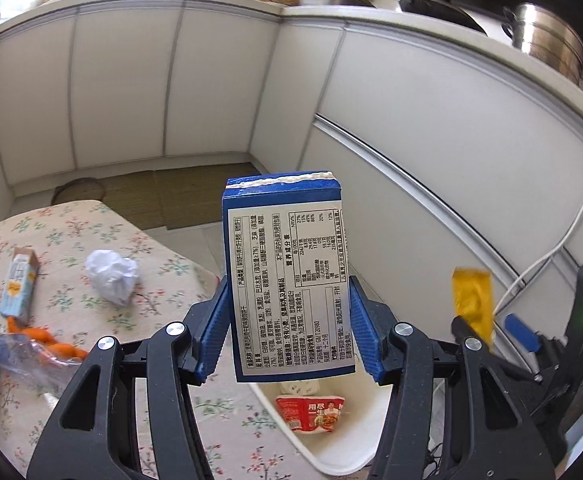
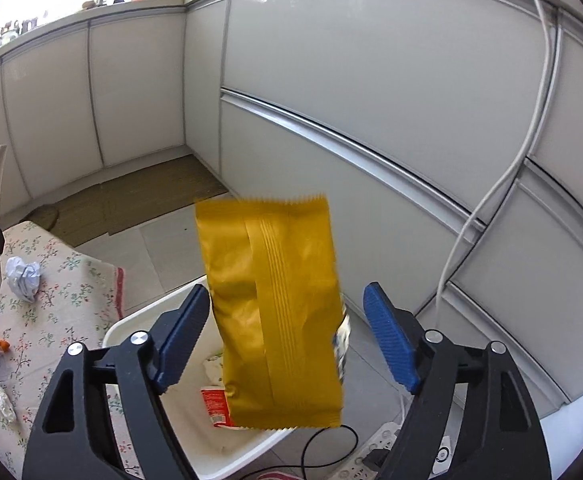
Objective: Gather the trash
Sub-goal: 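Carry both items over the bin and open both tools to drop them, then return both tools to the table toward the blue box and white wrapper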
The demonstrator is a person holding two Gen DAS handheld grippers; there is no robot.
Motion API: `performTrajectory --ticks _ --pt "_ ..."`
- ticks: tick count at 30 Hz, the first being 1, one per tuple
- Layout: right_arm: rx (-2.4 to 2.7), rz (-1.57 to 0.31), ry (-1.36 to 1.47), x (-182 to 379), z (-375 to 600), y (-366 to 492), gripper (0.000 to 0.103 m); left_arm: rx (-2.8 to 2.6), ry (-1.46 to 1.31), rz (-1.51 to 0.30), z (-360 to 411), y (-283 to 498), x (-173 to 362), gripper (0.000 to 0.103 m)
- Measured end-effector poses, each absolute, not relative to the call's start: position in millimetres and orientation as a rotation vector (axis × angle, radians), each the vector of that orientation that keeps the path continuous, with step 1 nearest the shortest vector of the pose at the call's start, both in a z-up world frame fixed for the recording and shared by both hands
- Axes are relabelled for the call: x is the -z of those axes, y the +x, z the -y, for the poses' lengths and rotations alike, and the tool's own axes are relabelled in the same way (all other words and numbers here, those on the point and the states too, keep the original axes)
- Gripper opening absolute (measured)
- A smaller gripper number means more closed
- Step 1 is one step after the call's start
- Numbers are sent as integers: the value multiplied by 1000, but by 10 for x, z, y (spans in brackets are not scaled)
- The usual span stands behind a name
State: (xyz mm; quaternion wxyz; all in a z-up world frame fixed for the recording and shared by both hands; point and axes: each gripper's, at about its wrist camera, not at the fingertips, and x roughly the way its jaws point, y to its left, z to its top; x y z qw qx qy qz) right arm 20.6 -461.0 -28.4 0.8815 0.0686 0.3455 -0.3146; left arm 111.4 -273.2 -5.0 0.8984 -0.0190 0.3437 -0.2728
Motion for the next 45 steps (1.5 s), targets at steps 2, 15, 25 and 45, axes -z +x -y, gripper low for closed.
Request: performTrajectory --ticks 2,15,25,45 --pt "686 -719 152 283 4732 132 81 592 -32 -737 2869 1131 130 53" --pt "776 -691 175 366 5056 -87 87 686 1 -853 3371 1195 545 56" --pt "761 -702 175 393 5055 -40 88 636 -3 -852 3306 1239 559 78" --pt "610 -611 127 169 4179 379 92 315 73 -684 2443 1180 153 95"
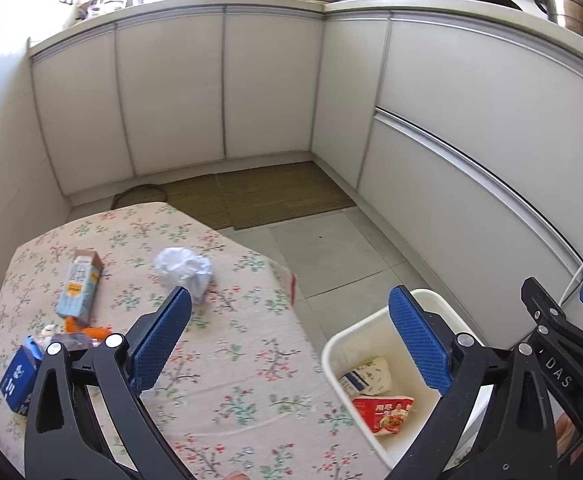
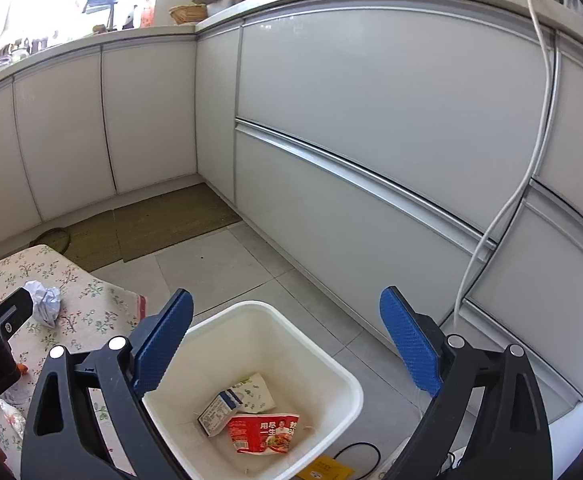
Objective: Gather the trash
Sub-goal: 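Return both tools to the table toward the blue box and white wrapper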
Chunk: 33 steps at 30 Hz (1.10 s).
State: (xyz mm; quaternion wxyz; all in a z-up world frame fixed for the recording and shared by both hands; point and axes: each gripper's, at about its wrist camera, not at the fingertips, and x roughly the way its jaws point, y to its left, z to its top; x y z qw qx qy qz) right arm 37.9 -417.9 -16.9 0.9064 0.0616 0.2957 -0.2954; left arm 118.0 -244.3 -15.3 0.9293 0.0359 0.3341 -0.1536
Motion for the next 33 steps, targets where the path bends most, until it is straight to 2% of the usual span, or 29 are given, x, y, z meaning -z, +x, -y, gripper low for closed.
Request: performTrajectory --ticks 25,33 --pt "290 -630 -3 292 2247 1170 92 4 -7 -770 424 1413 219 96" --pt "138 -696 -78 503 1638 1380 92 -93 46 -947 -247 1650 595 96"
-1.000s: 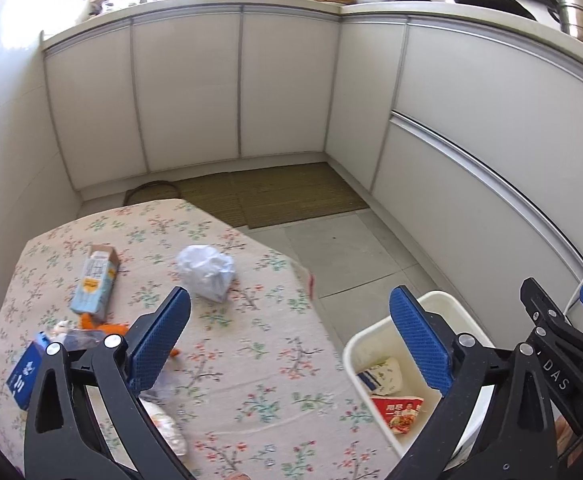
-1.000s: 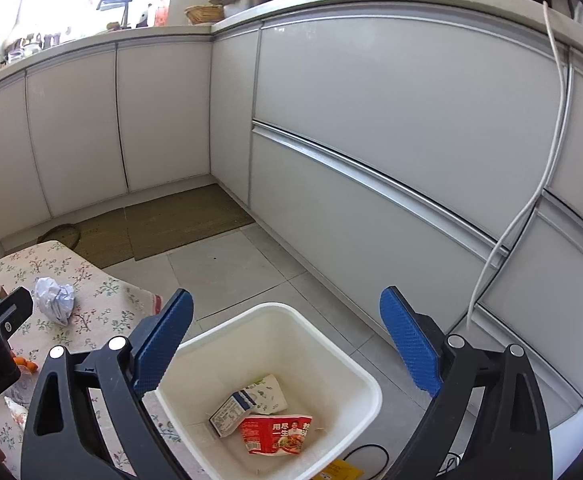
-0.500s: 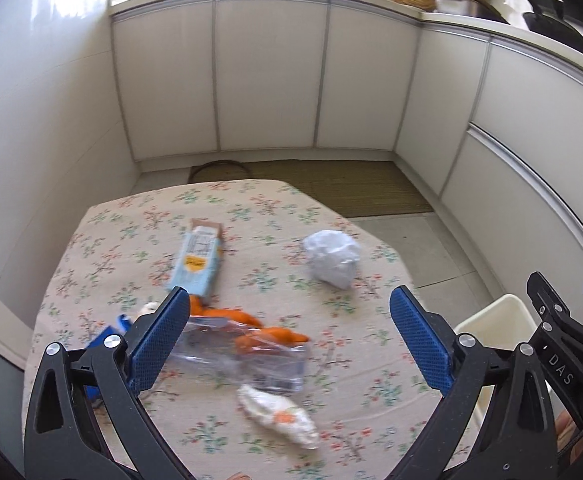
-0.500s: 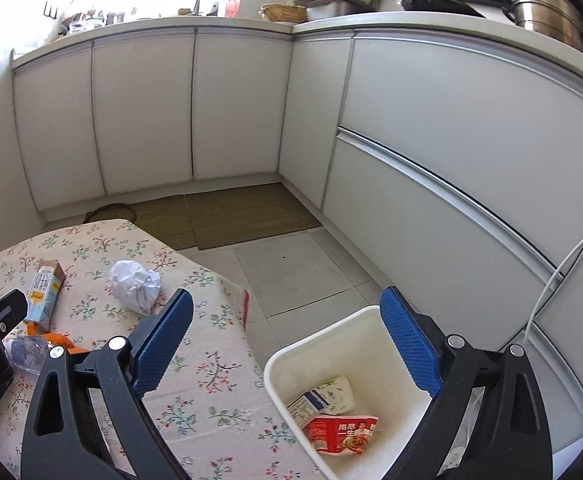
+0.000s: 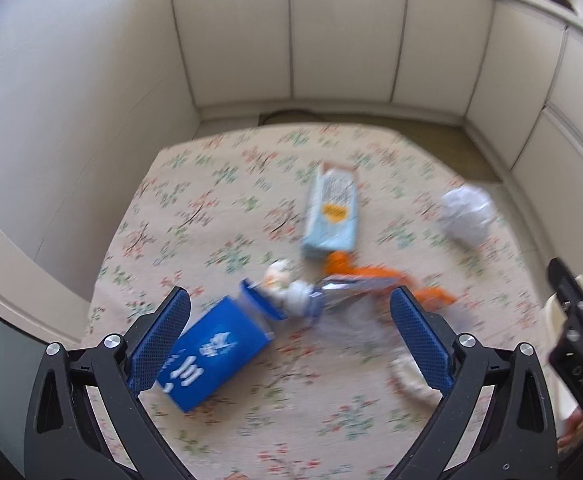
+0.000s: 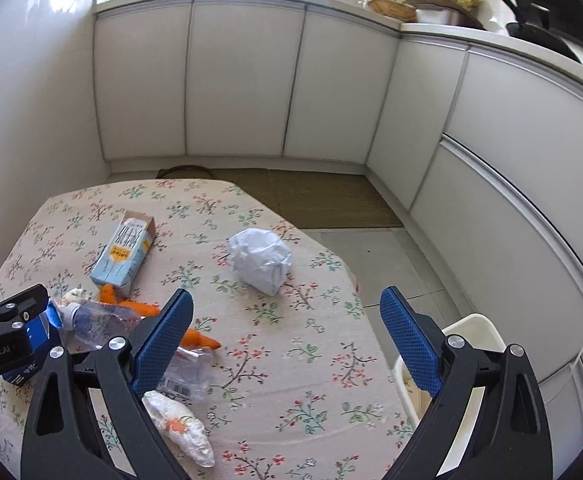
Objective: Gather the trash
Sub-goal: 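Return both tools to the table toward the blue box and white wrapper, then grasp the blue box with the left tool while the right tool grasps the white wrapper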
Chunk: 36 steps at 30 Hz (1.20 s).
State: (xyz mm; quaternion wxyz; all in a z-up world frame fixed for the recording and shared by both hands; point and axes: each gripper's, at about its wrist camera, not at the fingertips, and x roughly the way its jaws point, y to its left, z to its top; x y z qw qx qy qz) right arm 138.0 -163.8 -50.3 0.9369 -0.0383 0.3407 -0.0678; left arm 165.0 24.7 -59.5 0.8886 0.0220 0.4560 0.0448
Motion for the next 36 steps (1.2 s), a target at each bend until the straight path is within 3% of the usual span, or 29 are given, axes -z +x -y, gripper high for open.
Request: performTrajectory --ticks 7,13,15,17,19,29,34,35,36 --pt "8 -801 -150 763 1344 1640 95 -95 160 -1217 -664 1793 1258 96" --pt "-134 -941 -225 1036 1211 1900 95 -7 246 -1247 -646 1754 1433 95" --pt "-172 -977 -244 1124 1190 1945 95 23 282 -1239 -581 1732 1433 89" --pt "-202 -1009 -270 1198 1187 1973 95 58 309 -1251 -520 1705 1448 62" --pt "-225 -1039 -281 1240 1206 1988 95 88 294 -1279 -508 1684 1478 55" --pt "-398 -1281 -322 1530 1134 1737 93 73 81 -1203 -719 1536 1021 54" --pt "-429 -1361 -289 1726 1070 1657 55 74 48 -1130 -682 1513 777 54" --pt "-432 -1357 -280 1728 1068 1648 51 74 46 -1120 -670 1503 749 54" --pt "-432 -1345 -276 1703 1066 1635 36 74 44 -1113 -662 1489 727 54"
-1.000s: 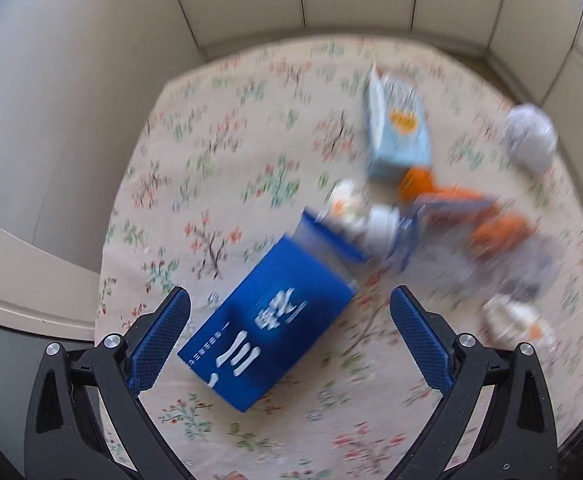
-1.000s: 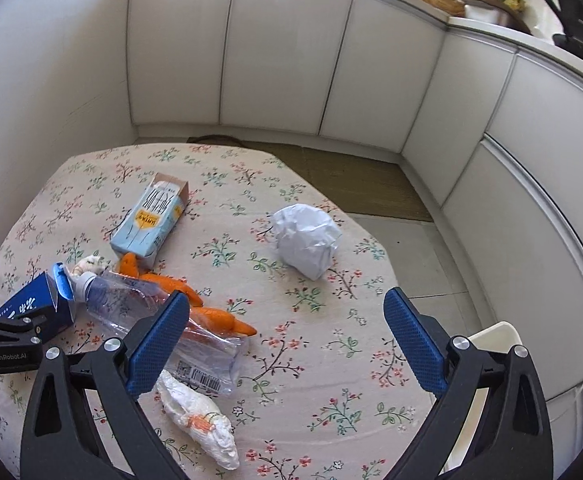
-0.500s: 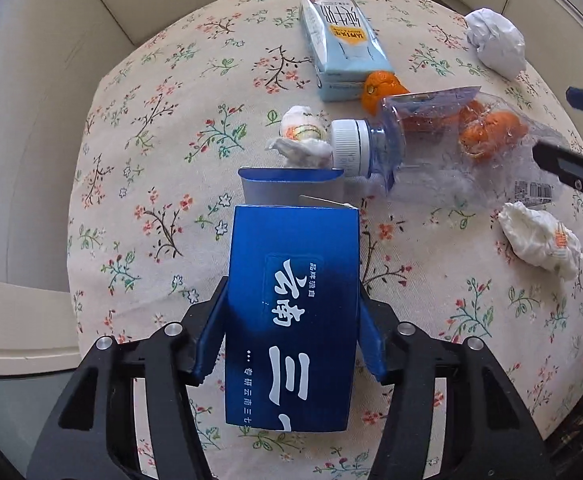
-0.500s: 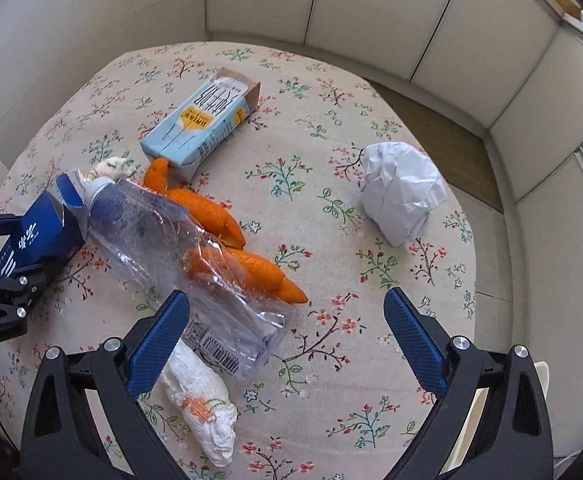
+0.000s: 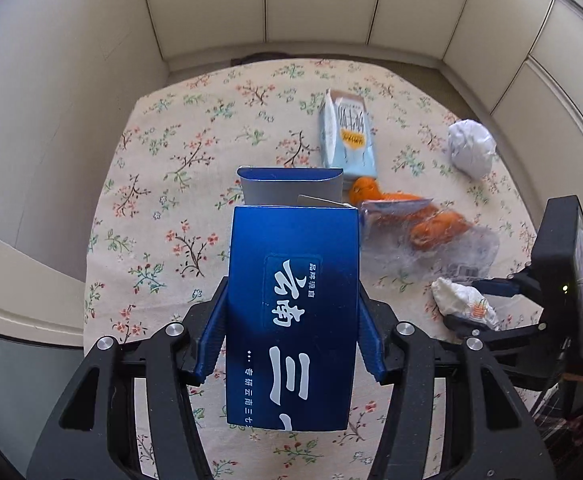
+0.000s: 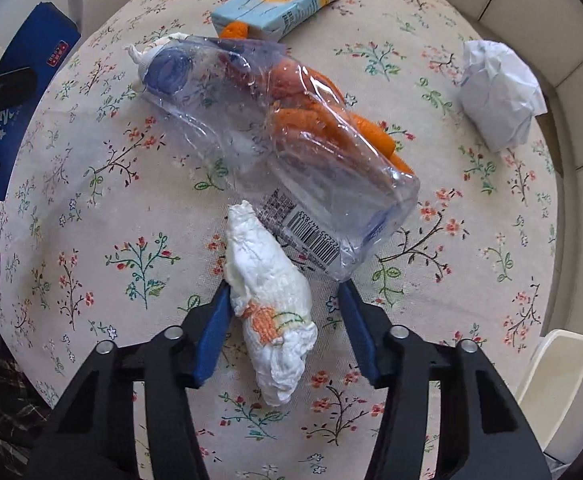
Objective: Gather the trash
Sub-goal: 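Grasp the blue box with the left tool while the right tool grasps the white wrapper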
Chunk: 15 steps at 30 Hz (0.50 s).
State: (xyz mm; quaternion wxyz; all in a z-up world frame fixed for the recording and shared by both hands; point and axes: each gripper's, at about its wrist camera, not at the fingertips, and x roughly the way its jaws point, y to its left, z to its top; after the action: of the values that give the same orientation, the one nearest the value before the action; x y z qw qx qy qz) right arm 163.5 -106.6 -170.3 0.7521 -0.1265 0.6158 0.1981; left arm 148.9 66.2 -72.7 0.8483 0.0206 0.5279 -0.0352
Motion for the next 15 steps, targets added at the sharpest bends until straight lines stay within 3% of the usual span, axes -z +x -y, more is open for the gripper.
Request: performTrajectory --ticks 15 --pt "-393 -1045 -83 761 1461 1387 35 89 -52 -924 -343 1520 269 54"
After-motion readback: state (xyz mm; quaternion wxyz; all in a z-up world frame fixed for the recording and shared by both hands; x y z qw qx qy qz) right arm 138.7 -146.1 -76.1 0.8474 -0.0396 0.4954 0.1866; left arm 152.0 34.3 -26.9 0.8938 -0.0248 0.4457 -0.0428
